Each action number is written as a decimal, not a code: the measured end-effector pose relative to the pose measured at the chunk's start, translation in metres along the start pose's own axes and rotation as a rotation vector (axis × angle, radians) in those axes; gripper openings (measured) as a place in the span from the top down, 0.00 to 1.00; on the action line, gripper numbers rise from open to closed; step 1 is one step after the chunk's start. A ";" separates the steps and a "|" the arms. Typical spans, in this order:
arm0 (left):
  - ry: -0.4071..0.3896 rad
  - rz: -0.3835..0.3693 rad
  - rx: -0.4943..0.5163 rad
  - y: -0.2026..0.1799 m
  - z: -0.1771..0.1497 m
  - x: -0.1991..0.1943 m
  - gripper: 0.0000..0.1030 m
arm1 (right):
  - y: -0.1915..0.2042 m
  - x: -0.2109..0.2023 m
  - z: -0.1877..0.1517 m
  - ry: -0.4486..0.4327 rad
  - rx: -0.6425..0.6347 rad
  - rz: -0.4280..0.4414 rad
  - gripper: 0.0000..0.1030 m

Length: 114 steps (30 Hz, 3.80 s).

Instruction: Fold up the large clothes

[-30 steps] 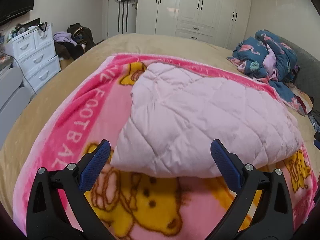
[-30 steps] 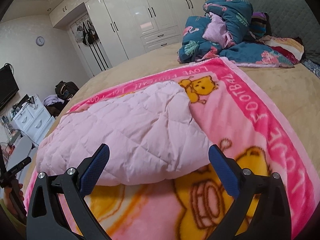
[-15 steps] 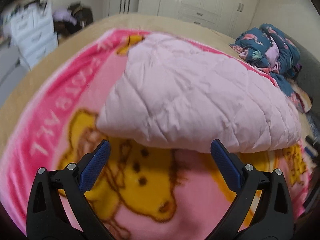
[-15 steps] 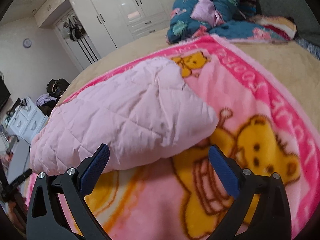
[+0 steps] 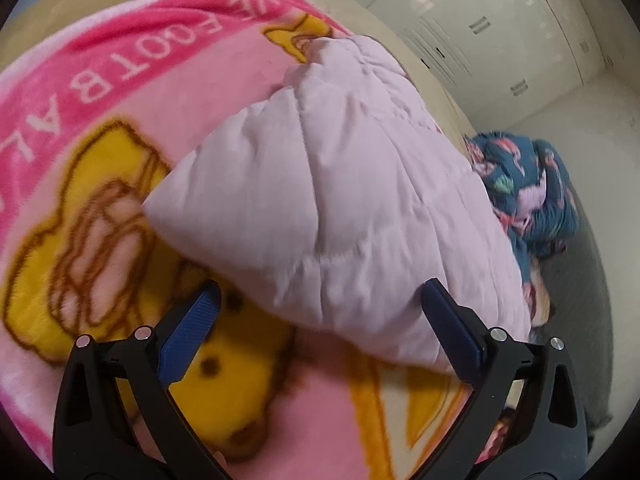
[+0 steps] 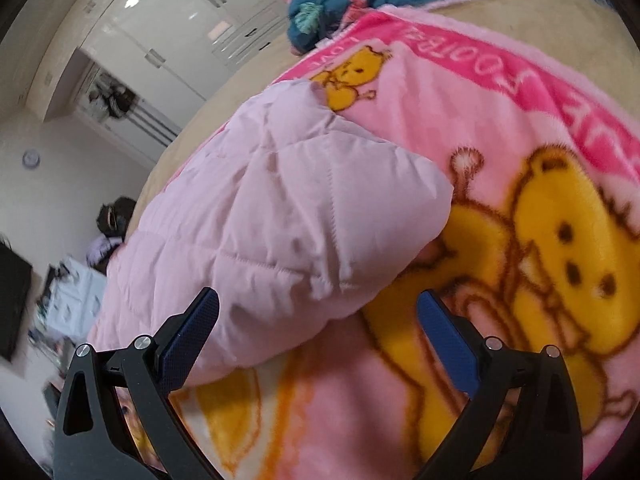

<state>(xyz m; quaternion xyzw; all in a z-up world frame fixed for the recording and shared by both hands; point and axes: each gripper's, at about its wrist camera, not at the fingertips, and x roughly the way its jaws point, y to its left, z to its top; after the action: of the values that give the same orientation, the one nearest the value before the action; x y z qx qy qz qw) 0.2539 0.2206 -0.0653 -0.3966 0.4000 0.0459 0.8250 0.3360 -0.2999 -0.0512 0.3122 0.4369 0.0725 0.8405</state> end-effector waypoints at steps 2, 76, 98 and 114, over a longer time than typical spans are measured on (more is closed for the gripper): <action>0.000 -0.004 -0.030 0.000 0.004 0.007 0.09 | -0.004 0.008 0.005 0.015 0.042 0.013 0.04; -0.270 0.060 0.415 -0.067 -0.068 -0.113 0.68 | 0.110 -0.133 -0.089 -0.266 -0.687 0.094 0.70; -0.190 0.128 0.390 -0.017 -0.099 -0.095 0.60 | 0.027 -0.118 -0.117 -0.161 -0.423 0.051 0.69; -0.170 0.145 0.372 -0.010 -0.100 -0.086 0.53 | -0.006 -0.093 -0.120 -0.037 -0.184 0.000 0.46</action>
<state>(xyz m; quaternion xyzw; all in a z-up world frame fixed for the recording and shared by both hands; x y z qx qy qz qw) 0.1374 0.1650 -0.0362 -0.2023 0.3578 0.0636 0.9094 0.1849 -0.2859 -0.0414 0.2351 0.4125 0.1066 0.8736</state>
